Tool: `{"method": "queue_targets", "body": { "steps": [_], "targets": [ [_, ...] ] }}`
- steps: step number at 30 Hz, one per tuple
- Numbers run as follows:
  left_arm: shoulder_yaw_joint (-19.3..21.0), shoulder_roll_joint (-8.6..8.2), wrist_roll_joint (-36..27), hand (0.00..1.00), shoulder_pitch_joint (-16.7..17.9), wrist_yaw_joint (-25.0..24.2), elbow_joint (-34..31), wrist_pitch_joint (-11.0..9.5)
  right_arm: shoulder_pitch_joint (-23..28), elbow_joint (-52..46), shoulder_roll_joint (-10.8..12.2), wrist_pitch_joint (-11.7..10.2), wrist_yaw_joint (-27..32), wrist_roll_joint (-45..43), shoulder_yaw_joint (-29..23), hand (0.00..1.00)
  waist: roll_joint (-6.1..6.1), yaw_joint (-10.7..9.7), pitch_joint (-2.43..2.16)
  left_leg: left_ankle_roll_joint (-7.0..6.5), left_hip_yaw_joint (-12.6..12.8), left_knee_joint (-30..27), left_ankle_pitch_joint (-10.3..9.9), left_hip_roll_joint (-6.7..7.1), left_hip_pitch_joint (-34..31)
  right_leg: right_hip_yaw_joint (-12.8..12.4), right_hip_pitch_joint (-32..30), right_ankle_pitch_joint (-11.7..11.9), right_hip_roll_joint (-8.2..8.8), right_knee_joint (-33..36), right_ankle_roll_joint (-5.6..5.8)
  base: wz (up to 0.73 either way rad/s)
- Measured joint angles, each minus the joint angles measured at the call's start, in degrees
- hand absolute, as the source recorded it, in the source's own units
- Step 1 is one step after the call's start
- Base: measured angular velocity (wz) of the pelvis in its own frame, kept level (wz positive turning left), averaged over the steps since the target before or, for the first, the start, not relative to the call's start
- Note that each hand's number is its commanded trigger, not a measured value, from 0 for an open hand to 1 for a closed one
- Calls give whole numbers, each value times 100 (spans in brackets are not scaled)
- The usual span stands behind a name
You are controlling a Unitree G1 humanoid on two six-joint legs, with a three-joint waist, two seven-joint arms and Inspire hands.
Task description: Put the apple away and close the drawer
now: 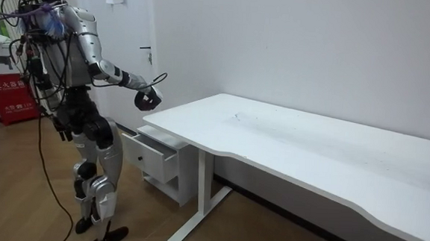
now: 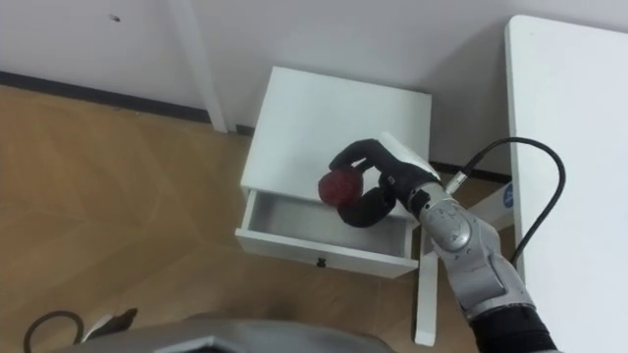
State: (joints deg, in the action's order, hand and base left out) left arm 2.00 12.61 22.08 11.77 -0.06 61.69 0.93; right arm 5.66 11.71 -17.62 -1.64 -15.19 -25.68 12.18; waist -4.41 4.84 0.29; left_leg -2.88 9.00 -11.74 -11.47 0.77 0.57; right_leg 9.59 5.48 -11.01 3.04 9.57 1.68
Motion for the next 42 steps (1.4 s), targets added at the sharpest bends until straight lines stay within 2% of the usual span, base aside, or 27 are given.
{"method": "queue_targets", "body": {
  "steps": [7,22,29,34,37,39,40,41,42],
  "targets": [
    [0,-21,-1,0,2,-24,-11,21,7,115,35,49,2,-159,1,0,33,-5,-14,0,-7,-10,0,1,4,6,19,0,2,1,0,0],
    [2,-29,-2,0,23,0,-84,27,7,178,36,39,7,-140,-1,0,73,-26,12,0,-31,-7,0,4,63,26,71,0,2,0,0,0],
    [7,-32,2,0,72,233,-97,-3,103,557,41,-34,144,-112,-28,0,65,-128,8,1,-131,25,-1,16,176,70,198,0,1,-7,0,8],
    [20,-76,2,0,218,356,-101,-3,337,1358,139,-113,444,3,-519,0,89,-163,-6,-11,-132,40,-8,28,217,83,268,0,24,-3,1,2],
    [123,-150,14,0,226,362,-16,-3,404,2285,280,-194,763,-19,-981,0,114,-301,-41,-55,-152,-22,-45,52,182,218,265,-17,104,97,27,14],
    [278,-230,15,0,125,334,142,-4,410,3266,259,-202,1061,-23,-1384,0,267,-364,-42,-135,-187,-243,-185,88,63,314,-31,-138,206,806,142,13],
    [278,-232,0,0,110,326,155,-4,422,3476,243,-179,1131,-70,-1477,0,300,-406,-38,-169,-199,-318,-210,104,28,331,-184,-195,278,1176,150,36],
    [274,-230,1,0,95,312,158,-7,526,3761,213,-108,1246,-217,-1647,0,345,-502,-30,-237,-156,-444,-257,109,-15,334,-577,-207,425,2054,158,53],
    [274,-176,0,0,51,291,159,-8,633,4048,197,-69,1338,-346,-1766,0,343,-591,-33,-324,-59,-572,-311,206,-25,271,-1028,-99,626,3060,180,54]
  ]
}}
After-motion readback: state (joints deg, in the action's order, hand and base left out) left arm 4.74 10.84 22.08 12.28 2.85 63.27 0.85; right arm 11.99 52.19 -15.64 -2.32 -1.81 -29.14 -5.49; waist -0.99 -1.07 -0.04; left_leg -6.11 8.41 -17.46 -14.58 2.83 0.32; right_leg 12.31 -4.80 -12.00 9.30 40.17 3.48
